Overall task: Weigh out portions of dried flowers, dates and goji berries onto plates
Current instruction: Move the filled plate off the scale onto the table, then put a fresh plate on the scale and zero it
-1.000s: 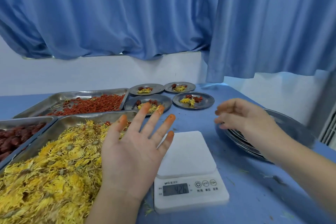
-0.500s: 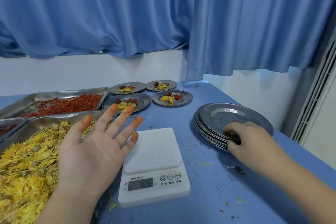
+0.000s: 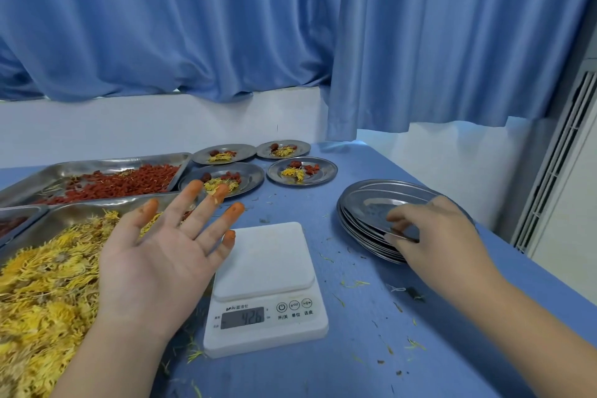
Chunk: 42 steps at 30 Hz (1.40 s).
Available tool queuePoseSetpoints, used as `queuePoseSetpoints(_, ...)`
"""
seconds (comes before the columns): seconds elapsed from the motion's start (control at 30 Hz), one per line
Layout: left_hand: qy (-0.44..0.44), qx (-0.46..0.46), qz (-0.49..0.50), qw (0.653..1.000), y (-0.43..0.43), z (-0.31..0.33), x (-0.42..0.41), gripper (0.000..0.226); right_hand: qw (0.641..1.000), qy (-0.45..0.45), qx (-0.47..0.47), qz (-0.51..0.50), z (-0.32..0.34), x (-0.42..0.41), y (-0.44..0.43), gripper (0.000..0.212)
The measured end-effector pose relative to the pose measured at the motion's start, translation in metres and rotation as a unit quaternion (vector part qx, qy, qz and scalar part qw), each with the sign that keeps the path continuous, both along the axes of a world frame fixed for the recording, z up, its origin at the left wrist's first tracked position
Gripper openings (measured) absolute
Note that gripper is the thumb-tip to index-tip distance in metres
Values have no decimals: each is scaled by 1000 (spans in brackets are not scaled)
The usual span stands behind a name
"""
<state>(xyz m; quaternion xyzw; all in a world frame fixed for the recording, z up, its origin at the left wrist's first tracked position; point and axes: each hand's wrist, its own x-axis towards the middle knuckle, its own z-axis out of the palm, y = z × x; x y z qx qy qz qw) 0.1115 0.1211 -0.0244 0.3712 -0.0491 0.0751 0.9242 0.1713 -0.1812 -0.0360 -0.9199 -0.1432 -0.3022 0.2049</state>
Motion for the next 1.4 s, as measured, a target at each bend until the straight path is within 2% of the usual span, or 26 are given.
queuePoseSetpoints(0.13, 0, -9, 3, 1000, 1, 0, -1, 44, 995, -77, -59, 11, 6, -3, -2, 22)
queuePoseSetpoints(0.23, 3, -8, 3, 1000, 1, -1, -1, 44, 990, -122, -66, 1, 6, -5, 0, 22)
queuePoseSetpoints(0.3, 4, -4, 9, 1000, 0, -1, -1, 44, 984, -162, -69, 33, 5, -6, 2, 21)
queuePoseSetpoints(0.37, 8, 37, 53, 998, -3, 0, 0, 42, 969, -211, -93, 87, 3, -7, 6, 20)
queuePoseSetpoints(0.4, 13, 88, 98, 991, -7, 1, 0, 36, 961, -232, -104, 110, 2, -9, 9, 18)
queuePoseSetpoints(0.47, 8, 243, 223, 944, -15, 1, 0, 23, 948, -259, -108, 150, 0, -12, 17, 14)
queuePoseSetpoints(0.53, -46, 414, 310, 855, -23, -1, -5, 20, 935, -282, -114, 186, -5, -16, 26, 19)
queuePoseSetpoints(0.6, -109, 564, 319, 754, -29, -5, -10, 21, 920, -301, -127, 217, -10, -20, 35, 23)
queuePoseSetpoints(0.67, -143, 654, 292, 683, -35, -8, -11, 28, 908, -314, -136, 241, -14, -23, 41, 24)
queuePoseSetpoints(0.77, -133, 729, 251, 622, -41, -11, -9, 40, 896, -324, -138, 271, -17, -28, 48, 25)
queuePoseSetpoints(0.87, -116, 769, 246, 579, -42, -11, -8, 42, 885, -330, -137, 297, -18, -33, 53, 26)
queuePoseSetpoints(0.97, -112, 789, 246, 551, -43, -10, -8, 43, 876, -337, -142, 314, -20, -37, 58, 22)
queuePoseSetpoints(1.07, -114, 807, 239, 528, -46, -12, -8, 32, 874, -340, -145, 316, -23, -38, 62, 23)
queuePoseSetpoints(1.4, -101, 772, 238, 581, -42, -10, -6, 6, 883, -332, -134, 304, -20, -36, 57, 17)
